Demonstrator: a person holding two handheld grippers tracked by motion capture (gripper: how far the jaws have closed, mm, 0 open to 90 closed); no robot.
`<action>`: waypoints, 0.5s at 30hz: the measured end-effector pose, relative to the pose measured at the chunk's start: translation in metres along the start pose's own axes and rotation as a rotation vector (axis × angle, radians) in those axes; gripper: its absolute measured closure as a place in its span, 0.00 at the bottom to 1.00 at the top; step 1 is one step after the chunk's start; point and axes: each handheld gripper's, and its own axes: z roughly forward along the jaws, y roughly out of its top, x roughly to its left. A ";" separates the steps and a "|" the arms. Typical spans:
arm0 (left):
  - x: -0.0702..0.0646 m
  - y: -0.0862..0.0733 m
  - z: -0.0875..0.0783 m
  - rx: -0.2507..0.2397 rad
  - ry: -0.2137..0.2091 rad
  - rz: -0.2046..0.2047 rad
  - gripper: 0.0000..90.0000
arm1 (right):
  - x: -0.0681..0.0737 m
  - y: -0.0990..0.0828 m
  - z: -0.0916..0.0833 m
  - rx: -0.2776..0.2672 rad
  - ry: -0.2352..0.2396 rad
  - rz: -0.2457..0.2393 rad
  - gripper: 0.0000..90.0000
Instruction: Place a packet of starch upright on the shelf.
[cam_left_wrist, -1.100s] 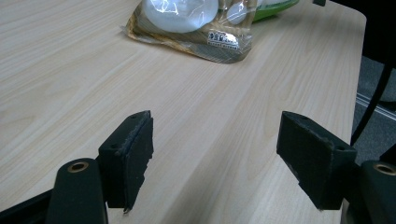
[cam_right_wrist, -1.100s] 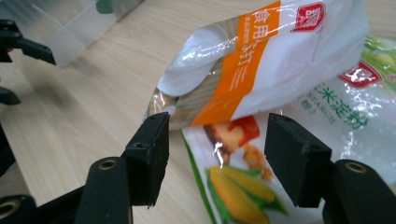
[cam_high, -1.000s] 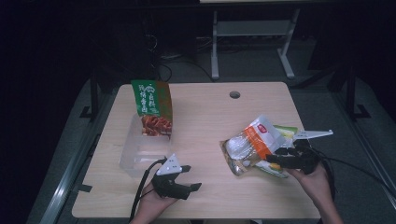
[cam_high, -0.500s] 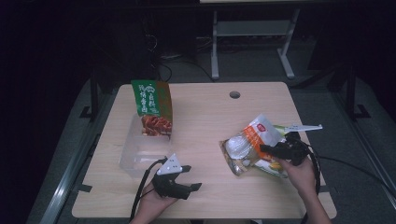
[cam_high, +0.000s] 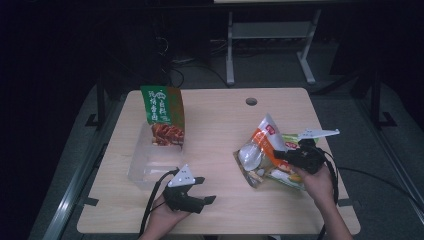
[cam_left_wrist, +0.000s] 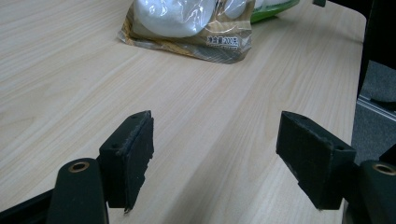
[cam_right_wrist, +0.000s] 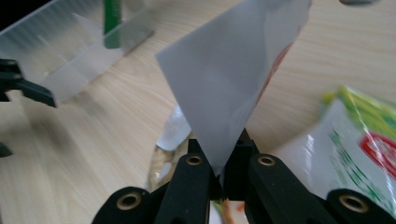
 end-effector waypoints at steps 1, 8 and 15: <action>0.000 0.000 0.000 -0.002 -0.002 -0.005 0.30 | 0.002 0.002 0.000 -0.002 0.006 -0.013 0.99; 0.000 0.001 0.000 -0.011 -0.001 -0.007 0.30 | 0.028 0.021 0.003 0.011 0.069 -0.117 0.99; -0.001 0.001 0.000 -0.013 -0.002 0.002 0.30 | 0.048 0.031 0.007 0.044 0.141 -0.191 0.99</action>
